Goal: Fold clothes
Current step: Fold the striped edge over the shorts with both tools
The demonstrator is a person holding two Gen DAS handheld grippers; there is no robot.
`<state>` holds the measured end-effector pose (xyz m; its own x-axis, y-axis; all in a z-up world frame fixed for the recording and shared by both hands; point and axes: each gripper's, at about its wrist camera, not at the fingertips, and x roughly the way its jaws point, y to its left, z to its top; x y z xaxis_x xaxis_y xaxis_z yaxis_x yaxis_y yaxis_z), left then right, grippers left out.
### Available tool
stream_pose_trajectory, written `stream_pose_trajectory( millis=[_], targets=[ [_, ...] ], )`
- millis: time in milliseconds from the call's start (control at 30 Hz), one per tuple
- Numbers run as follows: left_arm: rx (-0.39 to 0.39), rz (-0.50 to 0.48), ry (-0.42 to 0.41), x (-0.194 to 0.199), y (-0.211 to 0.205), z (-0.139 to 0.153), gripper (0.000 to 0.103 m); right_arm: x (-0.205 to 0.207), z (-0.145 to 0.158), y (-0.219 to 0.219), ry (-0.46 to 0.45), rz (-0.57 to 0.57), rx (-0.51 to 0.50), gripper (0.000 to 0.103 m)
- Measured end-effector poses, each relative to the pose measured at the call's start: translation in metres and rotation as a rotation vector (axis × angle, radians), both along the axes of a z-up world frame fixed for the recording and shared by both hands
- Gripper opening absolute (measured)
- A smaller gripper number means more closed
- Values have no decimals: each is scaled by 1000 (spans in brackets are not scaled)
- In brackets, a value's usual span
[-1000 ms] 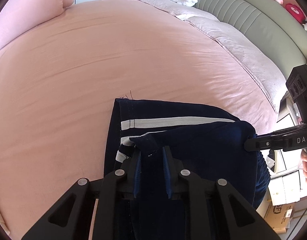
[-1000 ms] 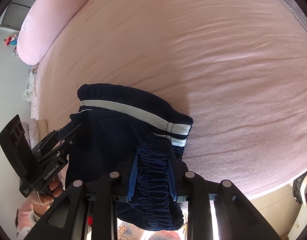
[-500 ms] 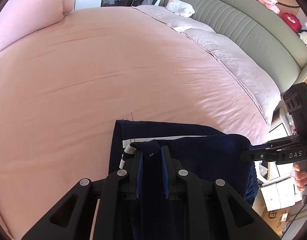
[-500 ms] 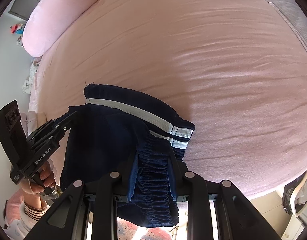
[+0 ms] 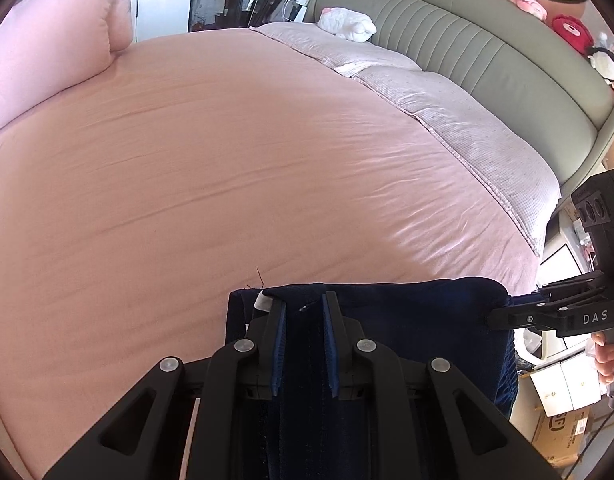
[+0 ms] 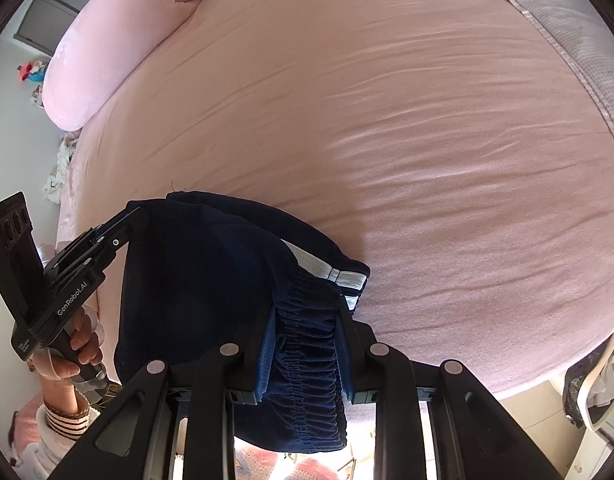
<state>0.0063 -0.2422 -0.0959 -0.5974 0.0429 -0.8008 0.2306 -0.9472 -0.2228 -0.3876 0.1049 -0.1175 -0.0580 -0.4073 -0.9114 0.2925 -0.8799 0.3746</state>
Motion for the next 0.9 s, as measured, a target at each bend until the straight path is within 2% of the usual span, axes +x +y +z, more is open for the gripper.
stream_pose_trajectory(
  millis=[233,433,667,733,867,900],
  targets=[
    [9,1,-52,-17,-8,-19,15,-1,-2,-6,23,-1,50,26],
    [-9,-10,-95,-24,-6,-34,15,-1,-16,-10,8,7,94,26],
    [-5,48,-136,-18,-19,-44,15,3,-29,-9,3,-6,103,26],
    [6,60,-140,-15,-21,-42,15,6,-28,-9,7,-2,105,26],
    [-37,121,-168,-11,-26,-35,15,10,-27,-9,4,-1,103,26],
    [-14,138,-178,-9,-30,-34,15,10,-27,-7,-2,-7,98,26]
  ],
)
